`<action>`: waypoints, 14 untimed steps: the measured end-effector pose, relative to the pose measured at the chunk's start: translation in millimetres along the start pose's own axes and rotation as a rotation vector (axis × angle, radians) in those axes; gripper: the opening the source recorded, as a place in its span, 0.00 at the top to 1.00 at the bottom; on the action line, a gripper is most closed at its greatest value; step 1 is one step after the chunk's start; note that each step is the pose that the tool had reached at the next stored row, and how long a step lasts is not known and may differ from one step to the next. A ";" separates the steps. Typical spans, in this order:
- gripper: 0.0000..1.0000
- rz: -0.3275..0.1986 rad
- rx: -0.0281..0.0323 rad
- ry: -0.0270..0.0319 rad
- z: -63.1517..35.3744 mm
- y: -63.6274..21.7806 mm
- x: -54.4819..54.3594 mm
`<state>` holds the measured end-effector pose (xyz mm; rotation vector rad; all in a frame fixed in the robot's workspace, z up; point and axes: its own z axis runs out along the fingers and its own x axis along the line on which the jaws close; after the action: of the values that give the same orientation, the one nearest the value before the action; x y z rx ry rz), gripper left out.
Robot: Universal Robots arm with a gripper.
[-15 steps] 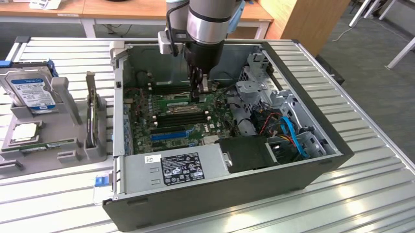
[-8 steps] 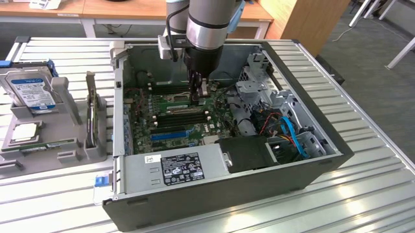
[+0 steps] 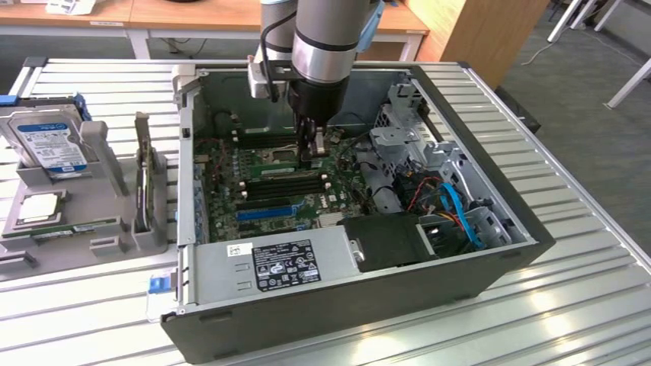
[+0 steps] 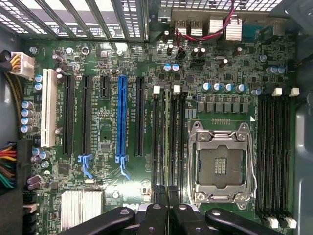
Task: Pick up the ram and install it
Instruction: 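Insert the ram into the slot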
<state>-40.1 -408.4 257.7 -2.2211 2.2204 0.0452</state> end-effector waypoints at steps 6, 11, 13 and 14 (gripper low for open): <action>0.88 0.000 0.0002 -0.0004 0.2 0.0 1.3; 0.88 0.000 0.0001 -0.0003 0.0 0.0 6.4; 0.88 0.000 0.0002 -0.0003 0.0 0.0 7.3; 0.88 0.000 0.0001 -0.0003 0.0 0.0 7.3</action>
<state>-40.1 -415.6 257.5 -2.2208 2.2204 0.0454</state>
